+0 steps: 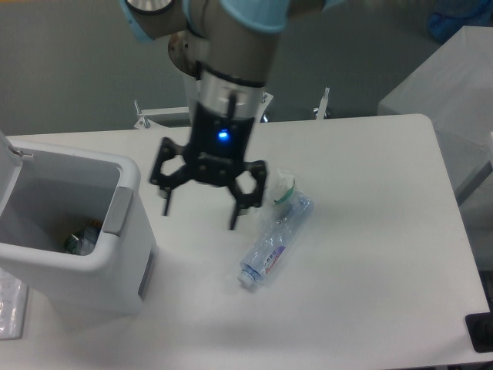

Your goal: Open the trash can

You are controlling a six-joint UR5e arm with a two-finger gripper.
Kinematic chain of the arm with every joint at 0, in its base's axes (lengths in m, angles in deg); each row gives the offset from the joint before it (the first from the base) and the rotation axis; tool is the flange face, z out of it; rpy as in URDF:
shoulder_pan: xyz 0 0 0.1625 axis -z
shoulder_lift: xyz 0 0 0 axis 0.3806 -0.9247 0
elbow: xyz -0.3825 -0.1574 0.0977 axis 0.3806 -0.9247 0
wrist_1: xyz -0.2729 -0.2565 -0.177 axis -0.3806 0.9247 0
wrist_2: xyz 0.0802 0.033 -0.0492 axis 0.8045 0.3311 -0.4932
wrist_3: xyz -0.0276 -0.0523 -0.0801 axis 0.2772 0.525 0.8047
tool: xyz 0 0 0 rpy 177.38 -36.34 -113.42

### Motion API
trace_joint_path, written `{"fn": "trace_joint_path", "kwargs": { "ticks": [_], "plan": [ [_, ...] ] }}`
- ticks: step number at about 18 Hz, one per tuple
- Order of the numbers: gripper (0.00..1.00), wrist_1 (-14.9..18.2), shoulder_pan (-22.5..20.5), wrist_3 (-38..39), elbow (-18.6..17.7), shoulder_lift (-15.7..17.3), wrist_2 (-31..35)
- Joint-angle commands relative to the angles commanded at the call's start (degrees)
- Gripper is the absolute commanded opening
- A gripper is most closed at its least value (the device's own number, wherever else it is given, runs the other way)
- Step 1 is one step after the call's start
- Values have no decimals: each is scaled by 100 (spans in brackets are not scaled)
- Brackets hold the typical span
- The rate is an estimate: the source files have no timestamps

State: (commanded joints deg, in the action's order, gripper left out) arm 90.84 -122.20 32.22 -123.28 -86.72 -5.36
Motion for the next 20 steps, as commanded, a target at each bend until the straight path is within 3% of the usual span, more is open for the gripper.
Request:
{"fn": "trace_joint_path", "kwargs": {
  "ticks": [2,7,11,14,16,20],
  "plan": [
    [100,-18,-115,-183,89,-132,17],
    [100,0,-449,-1062,-104,-352,562],
    [100,-26,-475,-1151,124,-834,580],
    [100,-26,-799,-1615,89,-1195,711],
    [100,0,-967,-1959,71,-1222,1018],
    [100,0,-968,-2083,107,-1301,1046]
  ]
}}
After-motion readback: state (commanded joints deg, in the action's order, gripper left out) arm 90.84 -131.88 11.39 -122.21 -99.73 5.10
